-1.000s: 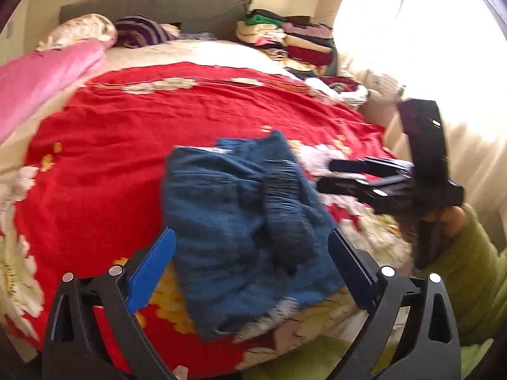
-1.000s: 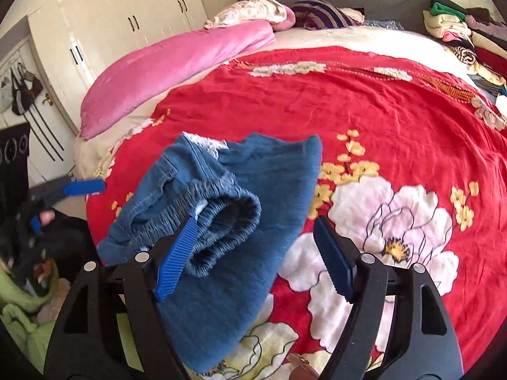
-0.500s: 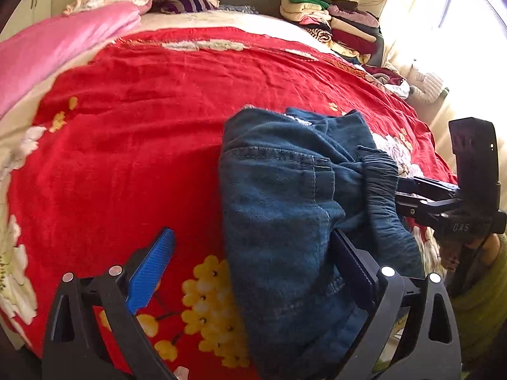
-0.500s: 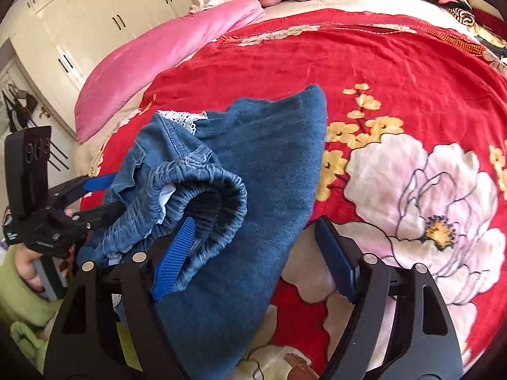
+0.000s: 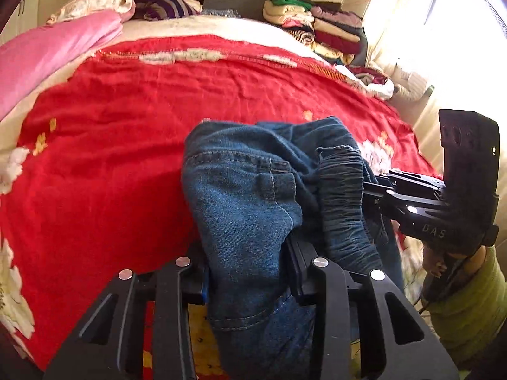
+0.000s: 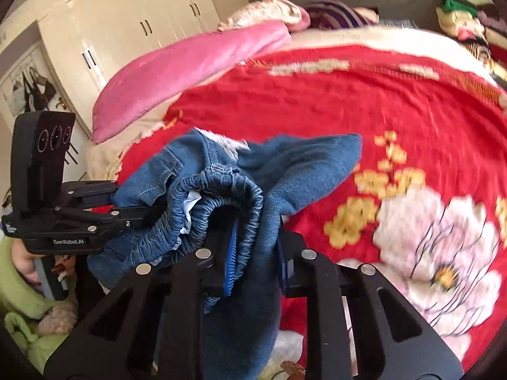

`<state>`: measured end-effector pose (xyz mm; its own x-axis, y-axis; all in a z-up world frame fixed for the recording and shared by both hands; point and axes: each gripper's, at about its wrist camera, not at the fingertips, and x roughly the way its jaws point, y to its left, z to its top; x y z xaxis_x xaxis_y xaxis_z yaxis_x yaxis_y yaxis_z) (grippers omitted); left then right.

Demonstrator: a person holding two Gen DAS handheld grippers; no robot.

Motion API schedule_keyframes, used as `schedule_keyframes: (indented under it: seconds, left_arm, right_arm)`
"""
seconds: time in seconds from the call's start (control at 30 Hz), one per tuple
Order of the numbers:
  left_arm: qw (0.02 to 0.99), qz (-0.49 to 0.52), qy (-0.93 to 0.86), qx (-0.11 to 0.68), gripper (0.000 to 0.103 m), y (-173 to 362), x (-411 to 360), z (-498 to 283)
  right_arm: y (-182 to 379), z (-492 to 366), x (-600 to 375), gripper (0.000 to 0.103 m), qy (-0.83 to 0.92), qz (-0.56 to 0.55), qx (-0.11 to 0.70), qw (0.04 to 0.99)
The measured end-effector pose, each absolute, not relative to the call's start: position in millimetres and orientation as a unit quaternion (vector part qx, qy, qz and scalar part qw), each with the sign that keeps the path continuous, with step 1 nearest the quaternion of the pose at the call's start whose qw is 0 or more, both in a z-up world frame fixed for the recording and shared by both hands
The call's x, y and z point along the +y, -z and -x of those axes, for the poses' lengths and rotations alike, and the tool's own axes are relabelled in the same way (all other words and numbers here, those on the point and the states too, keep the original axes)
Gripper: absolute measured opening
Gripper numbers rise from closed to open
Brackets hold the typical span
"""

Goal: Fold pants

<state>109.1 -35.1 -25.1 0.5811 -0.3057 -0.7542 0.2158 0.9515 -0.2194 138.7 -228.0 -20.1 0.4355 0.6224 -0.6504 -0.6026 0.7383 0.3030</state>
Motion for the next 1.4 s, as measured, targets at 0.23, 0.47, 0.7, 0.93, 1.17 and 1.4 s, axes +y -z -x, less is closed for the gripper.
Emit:
schedule_keyframes:
  seconds: [0.23,0.47,0.7,0.93,1.17,1.4]
  left_arm:
    - [0.906,0.045,0.125,0.403,0.034,-4,-21,-132]
    - [0.914,0.038,0.11,0.39,0.034,-15,-10,-167]
    - [0.909,0.046,0.11,0.398,0.035,1,-4,-187]
    - [0.9,0.065,0.102,0.419,0.053,30,6,-192]
    - [0.89,0.102,0.094,0.434,0.074,54,22,-195]
    - [0.893,0.102,0.091,0.429,0.082,48,23,-190]
  right_arm:
    - [-10,-165,-211,0.014,-0.37,0.009,0.351,0.86]
    - [-18,-205,-193,0.014,-0.353,0.019,0.337,0.873]
    - [-5,-225,-184,0.014,-0.336,0.027,0.353,0.873]
    - [15,-231,-188,0.028,-0.304,0.027,0.389,0.869]
    - [43,-239,-195,0.051,-0.264,0.029,0.44,0.858]
    - [33,-231,-199,0.065,-0.259,0.026,0.426,0.866]
